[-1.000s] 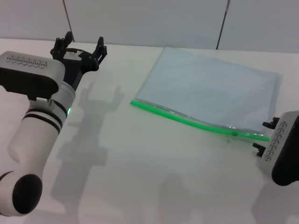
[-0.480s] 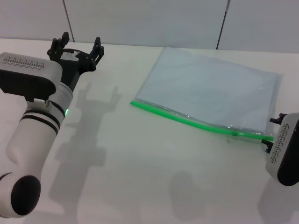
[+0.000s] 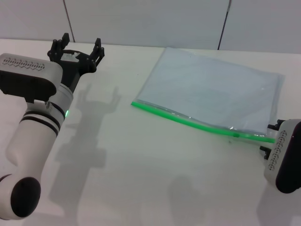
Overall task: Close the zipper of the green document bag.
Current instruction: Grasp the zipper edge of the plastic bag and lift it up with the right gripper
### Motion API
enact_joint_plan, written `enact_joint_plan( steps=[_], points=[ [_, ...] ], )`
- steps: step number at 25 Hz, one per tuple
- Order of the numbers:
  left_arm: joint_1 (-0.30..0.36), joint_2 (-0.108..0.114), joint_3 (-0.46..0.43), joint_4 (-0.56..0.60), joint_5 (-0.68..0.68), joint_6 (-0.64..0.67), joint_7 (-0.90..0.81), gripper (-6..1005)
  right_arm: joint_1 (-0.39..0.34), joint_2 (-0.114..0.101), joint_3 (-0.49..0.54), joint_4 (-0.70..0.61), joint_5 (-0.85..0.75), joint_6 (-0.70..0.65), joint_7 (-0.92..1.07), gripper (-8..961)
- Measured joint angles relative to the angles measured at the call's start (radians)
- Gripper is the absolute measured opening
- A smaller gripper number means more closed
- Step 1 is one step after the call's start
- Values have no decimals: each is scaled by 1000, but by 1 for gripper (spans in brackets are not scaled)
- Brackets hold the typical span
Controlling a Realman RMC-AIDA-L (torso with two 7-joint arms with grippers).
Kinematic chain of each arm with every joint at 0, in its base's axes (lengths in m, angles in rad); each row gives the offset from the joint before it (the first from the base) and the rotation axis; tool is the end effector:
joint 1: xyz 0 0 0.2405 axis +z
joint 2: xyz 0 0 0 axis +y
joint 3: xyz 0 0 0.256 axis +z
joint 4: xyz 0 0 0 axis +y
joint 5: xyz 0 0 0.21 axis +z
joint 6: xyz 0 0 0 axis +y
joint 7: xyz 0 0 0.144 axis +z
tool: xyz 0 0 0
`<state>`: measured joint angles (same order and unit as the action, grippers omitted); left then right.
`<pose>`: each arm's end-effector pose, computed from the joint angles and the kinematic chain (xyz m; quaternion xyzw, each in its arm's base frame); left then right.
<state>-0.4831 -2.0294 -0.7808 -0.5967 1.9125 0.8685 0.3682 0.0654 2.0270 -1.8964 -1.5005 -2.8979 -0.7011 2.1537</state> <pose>-0.2587 0.3784 -0.0371 -0.7003 -0.2283 -0.2585 0.6251 0.2578 0.3068 -0.0307 -0.9038 -0.0421 -0.2380 0.3531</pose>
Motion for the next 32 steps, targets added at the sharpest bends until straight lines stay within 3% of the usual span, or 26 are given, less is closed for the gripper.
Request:
enact_joint_plan(
  steps=[16,32],
  points=[
    [-5,0,0,0,-1,-3,-4,843,25,2,0,62,0,78,10,556],
    [-10,-1,3,0,-1,-3,-3,843,106,2,30,127,0,85,27,551]
  ],
)
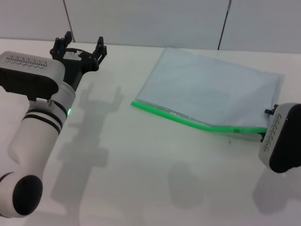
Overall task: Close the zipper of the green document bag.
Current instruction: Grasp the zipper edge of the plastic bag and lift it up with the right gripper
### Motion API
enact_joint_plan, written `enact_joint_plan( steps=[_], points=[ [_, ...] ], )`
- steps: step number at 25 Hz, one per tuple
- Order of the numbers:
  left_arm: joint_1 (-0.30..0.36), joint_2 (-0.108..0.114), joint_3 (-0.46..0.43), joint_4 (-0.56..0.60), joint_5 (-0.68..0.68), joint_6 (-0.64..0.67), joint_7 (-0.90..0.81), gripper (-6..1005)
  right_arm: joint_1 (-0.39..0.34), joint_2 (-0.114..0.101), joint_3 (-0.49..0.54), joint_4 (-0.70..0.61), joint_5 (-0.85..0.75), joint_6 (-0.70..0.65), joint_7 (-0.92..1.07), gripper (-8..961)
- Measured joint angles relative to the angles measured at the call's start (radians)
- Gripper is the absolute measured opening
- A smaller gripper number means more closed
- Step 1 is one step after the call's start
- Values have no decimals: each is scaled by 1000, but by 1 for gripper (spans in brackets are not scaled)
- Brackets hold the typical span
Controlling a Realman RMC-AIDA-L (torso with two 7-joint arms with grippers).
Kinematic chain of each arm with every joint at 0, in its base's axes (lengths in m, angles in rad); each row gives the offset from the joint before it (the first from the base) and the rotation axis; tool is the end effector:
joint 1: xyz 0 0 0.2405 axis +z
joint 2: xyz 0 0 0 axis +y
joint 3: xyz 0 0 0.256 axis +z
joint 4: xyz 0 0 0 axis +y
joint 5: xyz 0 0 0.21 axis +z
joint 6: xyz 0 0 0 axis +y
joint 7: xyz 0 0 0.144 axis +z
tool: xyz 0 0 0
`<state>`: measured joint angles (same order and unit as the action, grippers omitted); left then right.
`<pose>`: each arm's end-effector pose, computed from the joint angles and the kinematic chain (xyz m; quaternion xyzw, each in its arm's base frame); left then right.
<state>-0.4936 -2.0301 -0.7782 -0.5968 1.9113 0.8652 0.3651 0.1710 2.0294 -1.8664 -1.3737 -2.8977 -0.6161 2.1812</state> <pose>-0.2548 0.3807 -0.0383 -0.7025 -0.2268 -0.2618 0.6217 0.2569 0.3349 -0.0333 -0.8971 -0.0491 -0.2298 0.3742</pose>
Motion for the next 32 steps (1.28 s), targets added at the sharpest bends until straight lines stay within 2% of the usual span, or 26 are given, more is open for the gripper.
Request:
enact_joint_plan(
  steps=[16,21,29,32],
  points=[
    [-10,-4,8,-4,1,-2,0,843,91,-3,10,74,0,43,0,541],
    [-12,-4,8,-6,2,-2,0,843,110,-3,10,97,0,47,0,404],
    [-13,-4,8,-10,2,-2,0,843,130,-1,2,121,0,44,1,360],
    [-7,-1,8,-25,3,-2,2,843,111,-1,3,78,0,39,28,248]
  ],
)
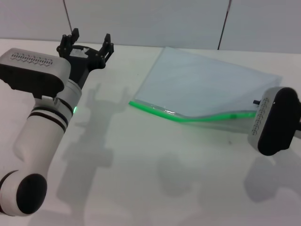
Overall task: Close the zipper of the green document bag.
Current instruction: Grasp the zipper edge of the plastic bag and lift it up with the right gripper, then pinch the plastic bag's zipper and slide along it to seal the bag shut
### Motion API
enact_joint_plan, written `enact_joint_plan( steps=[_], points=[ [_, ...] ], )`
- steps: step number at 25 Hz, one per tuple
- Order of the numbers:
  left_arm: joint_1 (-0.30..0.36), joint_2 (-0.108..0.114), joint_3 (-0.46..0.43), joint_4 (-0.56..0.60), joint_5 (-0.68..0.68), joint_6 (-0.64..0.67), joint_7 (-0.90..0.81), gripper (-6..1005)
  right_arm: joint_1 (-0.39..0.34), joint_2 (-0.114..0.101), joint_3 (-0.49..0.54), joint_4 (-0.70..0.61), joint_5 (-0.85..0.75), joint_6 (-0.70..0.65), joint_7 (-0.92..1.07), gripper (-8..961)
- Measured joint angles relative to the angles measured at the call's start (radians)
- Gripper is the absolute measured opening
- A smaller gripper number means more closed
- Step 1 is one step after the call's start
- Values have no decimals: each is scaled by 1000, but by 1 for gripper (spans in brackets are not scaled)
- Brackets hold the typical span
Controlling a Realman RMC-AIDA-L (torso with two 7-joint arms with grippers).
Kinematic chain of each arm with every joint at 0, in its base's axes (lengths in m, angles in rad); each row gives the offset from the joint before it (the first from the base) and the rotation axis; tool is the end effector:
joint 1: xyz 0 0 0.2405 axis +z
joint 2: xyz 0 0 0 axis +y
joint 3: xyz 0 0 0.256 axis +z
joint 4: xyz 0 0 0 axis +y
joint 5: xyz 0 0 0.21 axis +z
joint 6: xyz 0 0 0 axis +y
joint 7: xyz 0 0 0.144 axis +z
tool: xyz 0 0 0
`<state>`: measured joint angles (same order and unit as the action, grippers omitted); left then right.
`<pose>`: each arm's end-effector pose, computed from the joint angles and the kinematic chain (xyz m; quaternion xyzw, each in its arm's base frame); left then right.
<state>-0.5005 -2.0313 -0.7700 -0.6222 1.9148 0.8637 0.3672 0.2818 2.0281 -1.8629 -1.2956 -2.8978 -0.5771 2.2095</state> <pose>-0.2436 0.3817 -0.0421 -0.7073 -0.2222 -0.2739 0.6126 0.2396 0.3603 -0.0378 -0.8943 -0.0716 -0.2181 0.3841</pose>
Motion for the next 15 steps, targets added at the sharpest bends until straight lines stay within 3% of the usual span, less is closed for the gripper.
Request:
enact_joint_plan(
  steps=[2,5,8,12,15],
  points=[
    [7,5,1,-23,12,0,5,843,-32,-1,8,-62,1,-4,18,174],
    [19,20,4,-82,57,-17,7,843,-88,-2,31,-178,2,-18,26,149],
    [34,53,5,-178,125,-98,8,843,-128,-2,44,-274,7,-44,36,123],
    [17,112,5,-323,241,-334,8,843,-141,-2,47,-318,11,-58,56,93],
    [-6,132,-4,-399,343,-486,9,842,-140,-2,43,-319,11,-62,60,75]
  ],
)
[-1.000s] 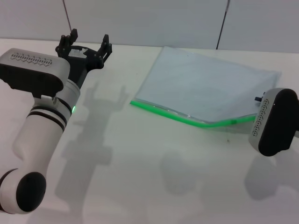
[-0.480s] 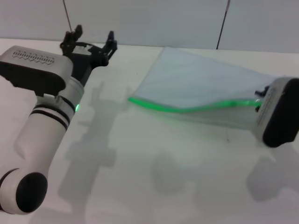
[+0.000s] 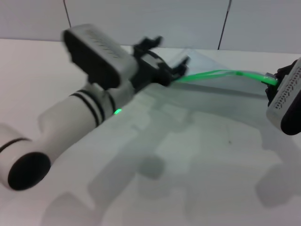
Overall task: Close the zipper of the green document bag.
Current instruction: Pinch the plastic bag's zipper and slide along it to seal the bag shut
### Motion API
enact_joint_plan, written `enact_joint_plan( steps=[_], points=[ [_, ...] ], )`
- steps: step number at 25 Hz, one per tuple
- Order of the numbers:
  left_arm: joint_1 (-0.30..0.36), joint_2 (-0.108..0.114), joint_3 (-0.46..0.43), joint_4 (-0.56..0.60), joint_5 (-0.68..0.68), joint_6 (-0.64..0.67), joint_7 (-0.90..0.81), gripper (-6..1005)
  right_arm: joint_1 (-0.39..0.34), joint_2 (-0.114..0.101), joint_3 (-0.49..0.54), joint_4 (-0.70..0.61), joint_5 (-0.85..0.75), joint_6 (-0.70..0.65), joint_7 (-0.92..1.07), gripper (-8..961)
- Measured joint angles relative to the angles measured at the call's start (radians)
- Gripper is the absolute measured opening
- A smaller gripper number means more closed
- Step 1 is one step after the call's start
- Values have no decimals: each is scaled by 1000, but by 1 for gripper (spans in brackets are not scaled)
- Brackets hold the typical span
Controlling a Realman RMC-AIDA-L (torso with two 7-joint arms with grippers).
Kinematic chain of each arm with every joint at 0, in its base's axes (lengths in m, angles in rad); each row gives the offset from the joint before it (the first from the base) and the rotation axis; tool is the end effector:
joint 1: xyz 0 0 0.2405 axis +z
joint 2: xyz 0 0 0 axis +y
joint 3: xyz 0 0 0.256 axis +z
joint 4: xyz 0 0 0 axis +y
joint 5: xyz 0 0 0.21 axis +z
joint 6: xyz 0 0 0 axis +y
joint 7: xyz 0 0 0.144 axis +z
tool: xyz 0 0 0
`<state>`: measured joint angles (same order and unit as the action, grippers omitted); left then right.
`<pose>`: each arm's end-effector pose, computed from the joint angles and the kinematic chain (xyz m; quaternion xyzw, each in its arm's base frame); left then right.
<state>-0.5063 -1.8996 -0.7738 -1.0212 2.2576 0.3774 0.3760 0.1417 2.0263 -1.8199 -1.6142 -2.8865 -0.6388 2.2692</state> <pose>-0.1626 0.3721 -0.0742 -0.8666 -0.1029 -0.2248 0.4334 0.2001 0.3451 0.0059 -0.8800 -0.0427 -0.1475 0.4495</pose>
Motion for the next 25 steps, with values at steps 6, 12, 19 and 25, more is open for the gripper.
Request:
enact_joint_plan(
  steps=[6,12,19,25],
  points=[
    [-26,17,-5,-88,142,-145,2,833,2,-1,-7,-9,52,-2,1,52],
    [-36,19,-10,-129,183,-206,77,820,0,-3,-7,-25,75,-20,-7,51],
    [-40,-3,-57,-158,183,-341,203,804,4,-3,-7,-30,76,-29,-6,50],
    [-49,-26,-61,-162,183,-377,314,790,6,-3,-8,-27,76,-29,-1,49]
  ],
)
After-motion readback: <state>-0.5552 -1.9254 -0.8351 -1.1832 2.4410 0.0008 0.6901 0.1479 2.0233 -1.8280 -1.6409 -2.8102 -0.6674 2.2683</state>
